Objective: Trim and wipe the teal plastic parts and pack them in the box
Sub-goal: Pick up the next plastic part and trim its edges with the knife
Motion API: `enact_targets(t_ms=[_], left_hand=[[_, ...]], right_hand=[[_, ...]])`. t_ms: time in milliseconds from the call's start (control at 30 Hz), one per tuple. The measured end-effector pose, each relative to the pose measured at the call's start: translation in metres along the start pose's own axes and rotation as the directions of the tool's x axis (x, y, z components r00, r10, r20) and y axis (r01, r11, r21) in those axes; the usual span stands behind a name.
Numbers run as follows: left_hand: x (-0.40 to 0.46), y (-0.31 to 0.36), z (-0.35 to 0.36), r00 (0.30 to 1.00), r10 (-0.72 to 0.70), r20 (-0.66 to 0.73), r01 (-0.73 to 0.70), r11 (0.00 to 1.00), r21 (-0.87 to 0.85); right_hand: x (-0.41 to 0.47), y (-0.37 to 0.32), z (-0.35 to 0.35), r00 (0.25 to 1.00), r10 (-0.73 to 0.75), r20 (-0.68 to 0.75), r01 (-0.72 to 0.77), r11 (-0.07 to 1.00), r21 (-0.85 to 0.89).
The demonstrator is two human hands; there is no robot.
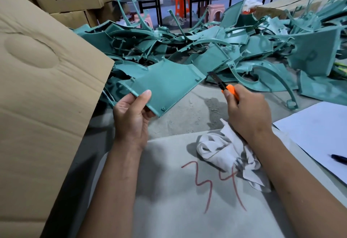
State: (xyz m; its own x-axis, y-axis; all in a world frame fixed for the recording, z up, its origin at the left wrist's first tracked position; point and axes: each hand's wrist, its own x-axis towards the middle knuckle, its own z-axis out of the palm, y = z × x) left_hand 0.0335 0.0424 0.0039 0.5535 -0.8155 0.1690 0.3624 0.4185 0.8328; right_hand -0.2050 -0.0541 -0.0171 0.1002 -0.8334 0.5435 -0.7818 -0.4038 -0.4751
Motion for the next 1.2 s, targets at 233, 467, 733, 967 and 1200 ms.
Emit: enact_targets(t_ms=[233, 467, 733, 967, 1200], left_hand=[[0.003, 0.000, -0.005, 0.996, -0.066, 0.060, 0.062, 0.996, 0.062], [0.011, 0.010, -0.025, 0.985, -0.120, 0.120, 0.099, 0.980, 0.175], [0.012, -0.006, -0.019, 0.995, 0.083, -0.051, -0.052, 0.893, 0.446], [0.013, -0.003, -0.025, 0.998, 0.034, 0.048, -0.054, 0.854, 0.517], [0.006, 0.001, -0.016, 0.998, 0.006, 0.065, -0.035, 0.885, 0.464]], right_hand=[[-0.005, -0.013, -0.008, 0.944, -0.328, -0.020, 0.299, 0.830, 0.471], [0.003, 0.001, -0.007, 0.971, -0.225, 0.074, 0.187, 0.920, 0.344], [-0.009, -0.020, -0.006, 0.870, -0.472, 0.142, 0.350, 0.795, 0.495], [-0.008, -0.017, -0.004, 0.921, -0.367, 0.128, 0.308, 0.891, 0.335], [-0.011, -0.019, -0.008, 0.869, -0.469, 0.159, 0.307, 0.761, 0.572]])
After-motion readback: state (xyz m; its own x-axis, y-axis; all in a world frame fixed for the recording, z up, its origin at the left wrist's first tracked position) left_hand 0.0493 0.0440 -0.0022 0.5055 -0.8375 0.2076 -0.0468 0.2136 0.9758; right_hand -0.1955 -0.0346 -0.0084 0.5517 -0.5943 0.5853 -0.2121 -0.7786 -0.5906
